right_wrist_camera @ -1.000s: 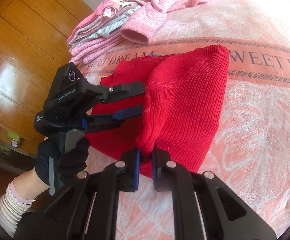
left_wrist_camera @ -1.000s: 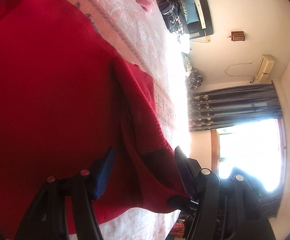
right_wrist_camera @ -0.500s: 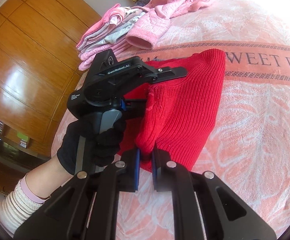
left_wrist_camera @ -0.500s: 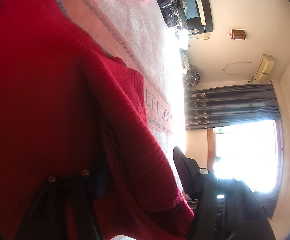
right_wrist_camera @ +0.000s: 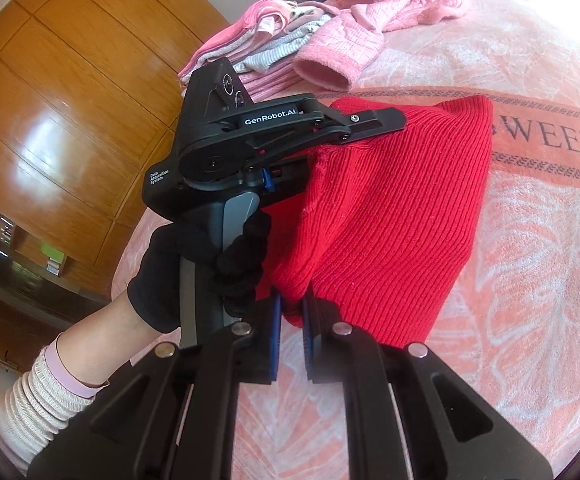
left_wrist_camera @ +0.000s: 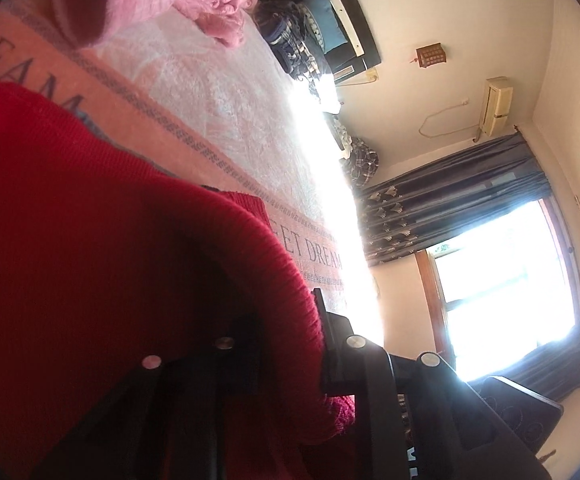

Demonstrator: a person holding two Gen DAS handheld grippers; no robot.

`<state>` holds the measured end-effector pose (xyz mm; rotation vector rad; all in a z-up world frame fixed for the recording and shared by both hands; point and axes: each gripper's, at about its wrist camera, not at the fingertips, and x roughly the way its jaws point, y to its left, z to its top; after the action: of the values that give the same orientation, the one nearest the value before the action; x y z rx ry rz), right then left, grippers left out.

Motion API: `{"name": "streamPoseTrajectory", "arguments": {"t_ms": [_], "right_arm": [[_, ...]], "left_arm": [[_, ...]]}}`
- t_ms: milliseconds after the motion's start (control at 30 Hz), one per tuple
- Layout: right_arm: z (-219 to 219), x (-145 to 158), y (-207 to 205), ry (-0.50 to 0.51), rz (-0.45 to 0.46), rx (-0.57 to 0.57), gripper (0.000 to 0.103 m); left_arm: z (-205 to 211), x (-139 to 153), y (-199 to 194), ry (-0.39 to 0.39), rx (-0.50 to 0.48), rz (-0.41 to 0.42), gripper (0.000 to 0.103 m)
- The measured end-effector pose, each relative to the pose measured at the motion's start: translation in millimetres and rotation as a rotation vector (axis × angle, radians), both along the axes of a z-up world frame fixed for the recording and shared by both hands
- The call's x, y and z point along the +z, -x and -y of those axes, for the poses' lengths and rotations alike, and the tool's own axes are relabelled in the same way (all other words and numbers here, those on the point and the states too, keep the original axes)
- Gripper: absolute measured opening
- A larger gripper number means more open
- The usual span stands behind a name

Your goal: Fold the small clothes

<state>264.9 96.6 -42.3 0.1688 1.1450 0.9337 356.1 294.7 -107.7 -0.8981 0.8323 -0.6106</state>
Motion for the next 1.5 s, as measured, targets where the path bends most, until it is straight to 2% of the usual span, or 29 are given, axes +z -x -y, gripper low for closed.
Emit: {"name": "streamPoseTrajectory", "arguments": {"t_ms": [233, 500, 633, 933, 1067, 1133, 1200, 1300, 1433, 1500], "right_arm": [[-54, 16, 6, -0.045, 0.015, 0.065, 0.007], [-130, 15, 17, -0.061, 0.01, 0.151, 0.007], [-169, -2, 26, -0.009, 0.002, 0.196, 0.007], [-213, -64, 37, 0.148, -0.028, 0.234, 0.007], [-214, -86, 37, 0.182, -0.058, 0.241, 0.012], [-206, -87, 40, 0.149, -0.086, 0.242, 0.019], [-193, -82, 39, 0.1, -0.111, 0.241, 0.035], [-166, -64, 39, 0.087, -0.074, 0.216, 0.043], [-104, -48, 33, 0.156, -0.023, 0.064, 0.047], [-73, -51, 28, 0.239, -0.017, -0.041, 0.059]], "left_arm": [[-57, 31, 18, -0.02, 0.044, 0.085, 0.019], [-134, 41, 45, -0.061, 0.105, 0.116, 0.019], [-170, 29, 60, -0.099, 0.116, 0.103, 0.019], [-190, -27, 60, -0.207, 0.107, 0.013, 0.019], [-196, -48, 60, -0.18, 0.112, -0.036, 0.021], [-200, -48, 60, -0.157, 0.121, -0.043, 0.023], [-203, -44, 60, -0.148, 0.133, -0.041, 0.03], [-203, -36, 56, -0.149, 0.153, -0.026, 0.035], [-199, -37, 56, -0.164, 0.159, -0.038, 0.036], [-197, -39, 56, -0.172, 0.157, -0.044, 0.036]]}}
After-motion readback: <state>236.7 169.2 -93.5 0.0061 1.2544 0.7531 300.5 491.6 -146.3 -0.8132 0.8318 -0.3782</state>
